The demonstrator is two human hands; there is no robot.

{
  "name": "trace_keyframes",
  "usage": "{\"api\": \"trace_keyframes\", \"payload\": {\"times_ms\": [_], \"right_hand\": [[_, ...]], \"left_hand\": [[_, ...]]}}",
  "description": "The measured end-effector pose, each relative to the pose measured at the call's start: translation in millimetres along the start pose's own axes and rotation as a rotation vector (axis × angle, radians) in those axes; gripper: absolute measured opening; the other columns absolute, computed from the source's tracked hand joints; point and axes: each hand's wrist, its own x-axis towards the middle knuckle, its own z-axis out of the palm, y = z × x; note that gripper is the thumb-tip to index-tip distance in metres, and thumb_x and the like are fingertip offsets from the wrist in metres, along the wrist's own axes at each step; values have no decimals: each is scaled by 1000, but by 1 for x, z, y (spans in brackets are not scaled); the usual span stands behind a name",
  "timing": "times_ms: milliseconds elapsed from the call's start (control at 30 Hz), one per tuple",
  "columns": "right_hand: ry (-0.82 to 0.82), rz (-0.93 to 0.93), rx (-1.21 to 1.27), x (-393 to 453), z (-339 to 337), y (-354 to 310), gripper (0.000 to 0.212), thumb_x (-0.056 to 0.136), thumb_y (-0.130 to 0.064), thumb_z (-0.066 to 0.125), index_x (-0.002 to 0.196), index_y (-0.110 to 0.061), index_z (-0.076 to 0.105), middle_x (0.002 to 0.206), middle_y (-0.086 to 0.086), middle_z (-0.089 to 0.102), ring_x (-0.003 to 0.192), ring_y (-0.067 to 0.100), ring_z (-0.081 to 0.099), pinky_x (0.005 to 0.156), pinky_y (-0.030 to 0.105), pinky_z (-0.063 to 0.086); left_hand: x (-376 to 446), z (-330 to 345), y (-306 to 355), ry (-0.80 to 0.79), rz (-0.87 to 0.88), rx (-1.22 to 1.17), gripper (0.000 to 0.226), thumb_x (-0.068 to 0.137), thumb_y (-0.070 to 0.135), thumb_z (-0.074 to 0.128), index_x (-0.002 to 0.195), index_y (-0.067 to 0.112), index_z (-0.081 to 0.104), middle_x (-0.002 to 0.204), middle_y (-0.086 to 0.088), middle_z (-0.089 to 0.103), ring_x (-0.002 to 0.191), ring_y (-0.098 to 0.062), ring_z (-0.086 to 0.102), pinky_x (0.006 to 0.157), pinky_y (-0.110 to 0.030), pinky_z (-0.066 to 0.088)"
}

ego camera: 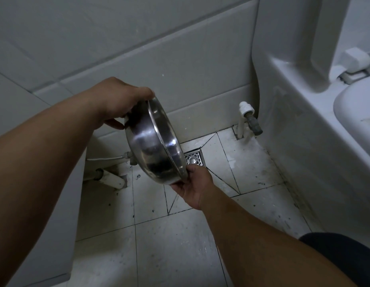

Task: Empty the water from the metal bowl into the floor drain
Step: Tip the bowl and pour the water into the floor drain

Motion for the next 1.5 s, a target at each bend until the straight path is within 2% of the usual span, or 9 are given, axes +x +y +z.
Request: {"api": "trace_keyframes", "payload": {"times_ms": [133, 267, 500, 733, 1100, 1200, 1267, 1367, 1500], "right_hand": [[-3, -18, -1, 0, -2, 0, 41, 104, -17, 43, 130, 6, 64, 129, 31, 68, 106, 38, 70, 103, 49, 56], [-16, -23, -7, -2, -3, 1, 41, 103, -17, 43, 130, 4, 65, 129, 31, 68, 106, 37, 71, 91, 43, 61], [-105, -21, 33, -4, -8, 0, 41, 103, -19, 45, 129, 5, 66, 108, 26, 76, 92, 34, 76, 68, 37, 66], [-162, -32, 75, -2, -8, 3, 41, 104, -17, 45, 131, 6, 66, 121, 30, 71, 100, 37, 73, 75, 40, 67], [-129, -29, 113, -4, -10, 3, 40, 104, -16, 44, 127, 8, 66, 113, 30, 74, 84, 34, 76, 59, 34, 64], [-118, -37, 107, -1, -13, 4, 40, 104, -17, 44, 127, 7, 67, 113, 30, 74, 87, 34, 76, 65, 37, 66], [-128, -61, 104, 0, -17, 2, 40, 103, -16, 44, 128, 6, 66, 118, 30, 73, 101, 37, 75, 83, 43, 66], [-145, -48, 90, 2, -19, 1, 40, 104, -14, 43, 131, 7, 64, 126, 32, 69, 124, 41, 65, 111, 50, 49], [-120, -56, 55, 0, -14, 1, 39, 104, -14, 43, 127, 7, 67, 131, 34, 65, 114, 38, 60, 107, 47, 48]], "left_hand": [[1, -3, -5, -21, -9, -11, 29, 87, 55, 69, 95, 27, 69, 107, -4, 66, 95, -25, 63, 64, -37, 56], [4, -5, -7, -34, -25, -18, 30, 87, 55, 69, 98, 27, 68, 108, -5, 65, 95, -26, 63, 64, -38, 56], [8, -12, -8, -55, -53, -40, 47, 86, 54, 70, 117, 20, 68, 113, -6, 65, 99, -28, 64, 62, -38, 57], [10, -14, -8, -59, -79, -59, 46, 85, 54, 71, 116, 20, 69, 113, -6, 66, 101, -29, 64, 64, -39, 56], [10, -9, -8, -79, -78, -48, 49, 87, 53, 71, 121, 18, 67, 117, -7, 65, 103, -29, 63, 66, -40, 57], [10, -7, -6, -81, -66, -41, 48, 86, 53, 71, 120, 18, 67, 115, -7, 64, 102, -28, 63, 64, -39, 56], [9, -4, -2, -82, -60, -33, 48, 85, 53, 72, 119, 19, 67, 116, -7, 64, 101, -28, 63, 65, -40, 56], [3, -4, 2, -65, -53, -32, 46, 84, 54, 73, 115, 20, 69, 115, -6, 65, 102, -29, 64, 71, -42, 59], [-1, -4, 5, -65, -47, -29, 44, 82, 54, 73, 110, 21, 69, 113, -5, 65, 101, -27, 63, 72, -43, 60]]}}
